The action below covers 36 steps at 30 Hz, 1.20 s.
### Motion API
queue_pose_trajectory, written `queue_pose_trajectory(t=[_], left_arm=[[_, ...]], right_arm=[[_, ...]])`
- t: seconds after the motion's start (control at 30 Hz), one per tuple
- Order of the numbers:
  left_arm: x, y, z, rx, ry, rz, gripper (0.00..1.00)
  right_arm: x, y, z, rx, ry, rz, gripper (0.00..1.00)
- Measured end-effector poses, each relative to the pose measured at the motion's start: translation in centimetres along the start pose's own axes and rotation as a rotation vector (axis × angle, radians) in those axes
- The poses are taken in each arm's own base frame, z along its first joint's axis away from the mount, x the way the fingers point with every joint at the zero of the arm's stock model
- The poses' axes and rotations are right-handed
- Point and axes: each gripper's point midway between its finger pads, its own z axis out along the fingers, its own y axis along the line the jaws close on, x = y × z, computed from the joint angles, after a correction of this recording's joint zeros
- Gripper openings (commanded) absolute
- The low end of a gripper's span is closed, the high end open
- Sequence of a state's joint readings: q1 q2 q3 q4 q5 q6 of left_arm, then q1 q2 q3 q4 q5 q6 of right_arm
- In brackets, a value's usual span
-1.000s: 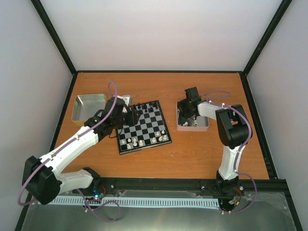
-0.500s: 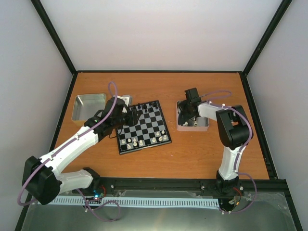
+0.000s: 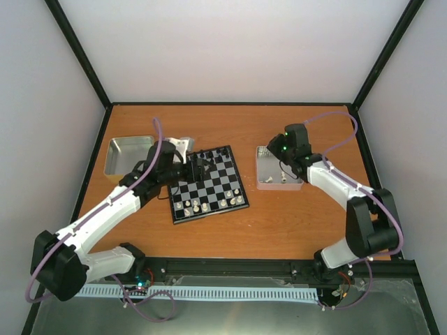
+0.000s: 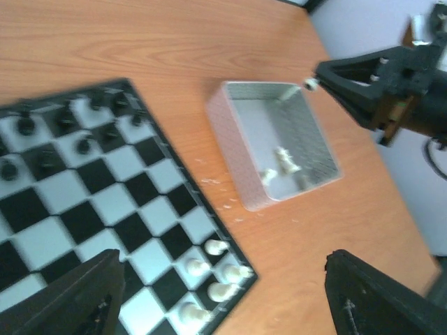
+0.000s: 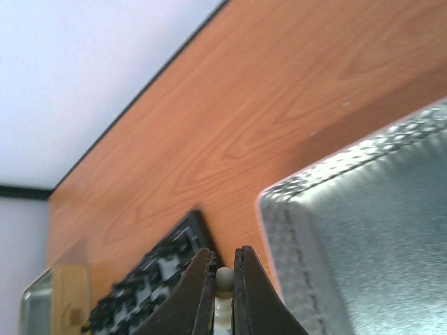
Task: Set up the chess pieces on the board
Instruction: Pick up the chess piece from the storage box, then place the chess piece on the chessboard.
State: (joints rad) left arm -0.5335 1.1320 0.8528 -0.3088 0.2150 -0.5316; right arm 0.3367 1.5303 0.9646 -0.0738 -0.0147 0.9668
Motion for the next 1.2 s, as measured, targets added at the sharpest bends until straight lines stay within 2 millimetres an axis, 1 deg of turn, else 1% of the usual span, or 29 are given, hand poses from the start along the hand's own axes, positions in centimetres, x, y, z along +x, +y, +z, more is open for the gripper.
queue_pose_trajectory(t=[0.03,0.07,0.13,0.17,0.23,0.37,0.4,0.47,0.57,0.63,0.7,0.77,0.87,0.93,1.0,1.13,1.2], left_arm=[[0.1,-0.8,0.1,0.048,0.003,0.003,0.92],[0.4,-1.3,0.1,0.085,0.009,0.009,0.94],[0.8,-2.7,0.2,0.179,0.022,0.012,0.96],[1.0,-3.3,0.1,0.218,0.028,0.015,0.95],[1.2,-4.1,0.0,0.272,0.029,0.019,0.93],[1.8,-5.0,-0.1,0.352,0.026,0.019,0.88],[2.0,-5.1,-0.1,0.363,0.028,0.013,0.86],[2.4,-5.0,0.0,0.375,0.034,-0.005,0.83],[2.8,-5.0,0.2,0.397,0.04,-0.041,0.73],[2.8,-5.3,0.2,0.415,0.045,-0.06,0.64],[2.7,-5.7,0.2,0.438,0.048,-0.073,0.59],[2.6,-5.9,0.1,0.452,0.051,-0.083,0.59],[2.4,-6.3,0.0,0.475,0.05,-0.09,0.66],[2.4,-6.6,0.0,0.496,0.056,-0.097,0.66],[2.5,-6.9,0.1,0.515,0.066,-0.105,0.61],[2.7,-6.9,0.7,0.526,0.089,-0.124,0.45],[2.8,-6.9,0.8,0.527,0.094,-0.134,0.41]], right_arm=[[0.0,0.6,-0.5,-0.03,0.002,-0.018,0.03],[0.3,1.4,-1.2,-0.074,0.013,-0.044,0.03],[1.3,2.4,-2.0,-0.138,0.047,-0.078,0.03],[2.1,3.0,-2.4,-0.174,0.074,-0.095,0.03],[4.1,4.2,-3.2,-0.243,0.138,-0.123,0.03],[8.9,6.8,-5.5,-0.4,0.287,-0.157,0.03],[9.1,7.0,-5.7,-0.41,0.295,-0.158,0.03],[10.9,8.5,-6.8,-0.477,0.347,-0.164,0.03],[12.8,10.6,-8.5,-0.568,0.409,-0.167,0.03],[13.5,11.6,-9.5,-0.612,0.437,-0.165,0.03],[13.9,12.3,-10.1,-0.644,0.455,-0.163,0.03],[14.0,12.7,-10.4,-0.664,0.462,-0.159,0.03],[14.3,13.1,-10.8,-0.682,0.475,-0.158,0.03],[14.5,13.3,-11.1,-0.693,0.481,-0.162,0.03],[14.7,13.5,-11.3,-0.704,0.486,-0.167,0.03],[15.3,13.8,-11.8,-0.724,0.505,-0.176,0.03],[15.5,14.0,-12.0,-0.733,0.512,-0.181,0.03]])
